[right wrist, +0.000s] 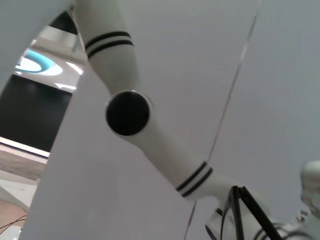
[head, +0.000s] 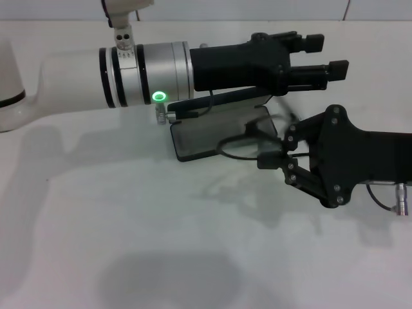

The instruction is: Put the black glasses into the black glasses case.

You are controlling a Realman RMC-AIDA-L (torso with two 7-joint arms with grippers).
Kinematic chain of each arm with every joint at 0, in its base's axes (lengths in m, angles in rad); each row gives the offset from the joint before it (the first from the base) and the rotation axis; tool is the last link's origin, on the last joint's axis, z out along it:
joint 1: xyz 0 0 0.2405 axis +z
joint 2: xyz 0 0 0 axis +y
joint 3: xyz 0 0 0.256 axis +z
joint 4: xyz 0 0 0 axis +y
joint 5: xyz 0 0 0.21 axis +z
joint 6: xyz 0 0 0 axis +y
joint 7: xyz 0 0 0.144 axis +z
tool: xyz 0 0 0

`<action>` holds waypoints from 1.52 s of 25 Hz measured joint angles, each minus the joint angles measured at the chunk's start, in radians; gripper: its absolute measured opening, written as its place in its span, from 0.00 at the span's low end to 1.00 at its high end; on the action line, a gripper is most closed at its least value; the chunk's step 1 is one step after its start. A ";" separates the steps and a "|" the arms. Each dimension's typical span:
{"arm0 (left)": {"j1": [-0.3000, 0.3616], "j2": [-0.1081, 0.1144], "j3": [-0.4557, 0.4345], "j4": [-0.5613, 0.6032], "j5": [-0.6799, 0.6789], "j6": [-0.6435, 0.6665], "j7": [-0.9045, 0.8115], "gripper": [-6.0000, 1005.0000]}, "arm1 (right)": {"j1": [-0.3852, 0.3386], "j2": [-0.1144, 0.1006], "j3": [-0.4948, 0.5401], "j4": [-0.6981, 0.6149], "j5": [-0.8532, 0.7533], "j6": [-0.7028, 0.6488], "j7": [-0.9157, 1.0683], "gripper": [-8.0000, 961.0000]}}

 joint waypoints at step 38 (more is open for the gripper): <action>0.179 0.035 -0.282 0.033 -0.103 -0.011 0.206 0.77 | -0.071 0.008 -0.244 -0.272 0.032 0.657 0.101 0.13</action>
